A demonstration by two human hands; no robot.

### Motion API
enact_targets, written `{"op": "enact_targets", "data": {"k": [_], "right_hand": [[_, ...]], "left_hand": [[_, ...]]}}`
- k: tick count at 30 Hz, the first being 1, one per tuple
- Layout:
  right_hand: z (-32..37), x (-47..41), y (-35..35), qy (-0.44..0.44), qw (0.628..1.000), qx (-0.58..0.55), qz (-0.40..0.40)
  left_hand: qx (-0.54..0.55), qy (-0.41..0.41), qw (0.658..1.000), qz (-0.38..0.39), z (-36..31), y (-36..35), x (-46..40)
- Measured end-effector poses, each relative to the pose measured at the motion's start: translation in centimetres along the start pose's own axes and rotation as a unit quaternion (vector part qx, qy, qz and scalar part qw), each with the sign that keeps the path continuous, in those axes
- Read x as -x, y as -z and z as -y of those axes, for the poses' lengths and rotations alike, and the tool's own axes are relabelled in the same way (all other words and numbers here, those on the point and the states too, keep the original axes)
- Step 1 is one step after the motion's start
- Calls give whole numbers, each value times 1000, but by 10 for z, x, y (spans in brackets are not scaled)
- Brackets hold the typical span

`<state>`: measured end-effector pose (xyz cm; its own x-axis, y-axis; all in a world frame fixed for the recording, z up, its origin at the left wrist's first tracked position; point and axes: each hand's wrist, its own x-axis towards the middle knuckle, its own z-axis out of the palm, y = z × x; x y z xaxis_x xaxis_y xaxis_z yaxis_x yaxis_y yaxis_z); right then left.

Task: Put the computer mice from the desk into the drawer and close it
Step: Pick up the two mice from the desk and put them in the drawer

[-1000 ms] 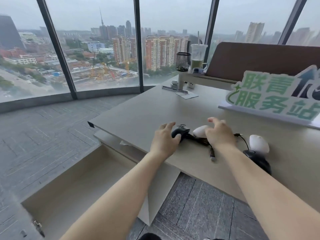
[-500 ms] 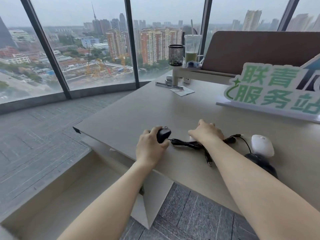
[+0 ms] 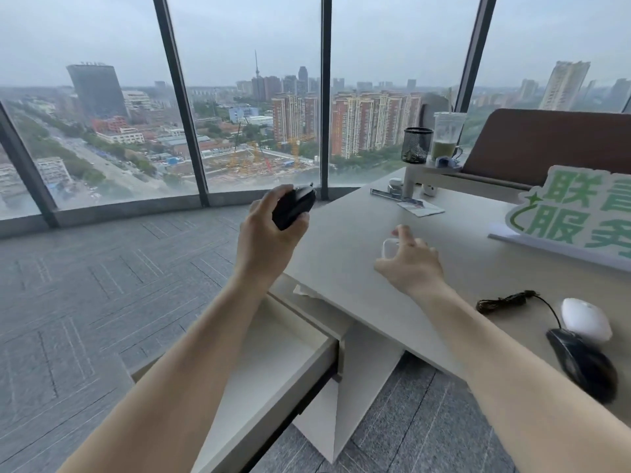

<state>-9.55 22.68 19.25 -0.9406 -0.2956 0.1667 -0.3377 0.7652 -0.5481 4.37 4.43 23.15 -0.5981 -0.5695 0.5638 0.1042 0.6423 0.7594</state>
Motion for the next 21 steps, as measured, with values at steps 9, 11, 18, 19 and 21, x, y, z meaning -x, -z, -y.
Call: {"op": "enact_targets", "data": {"k": [9,11,18,19,21], "right_hand": [[80,72,-106,69,972,-159,160],[77,75,-136,51,969,-135,203],[59,59,-231,26,953,-2,302],[57,53,-242,27,950,28,310],[56,45,-262,23,944,72,321]], "left_hand": [[-48,116,992,-4,95,36,34],[-74,154,985,9,132,32,46],[-134,380,912,72,252,1,98],[-153,398,901,79,264,-4,103],[-191,416,884,97,283,-11,110]]}}
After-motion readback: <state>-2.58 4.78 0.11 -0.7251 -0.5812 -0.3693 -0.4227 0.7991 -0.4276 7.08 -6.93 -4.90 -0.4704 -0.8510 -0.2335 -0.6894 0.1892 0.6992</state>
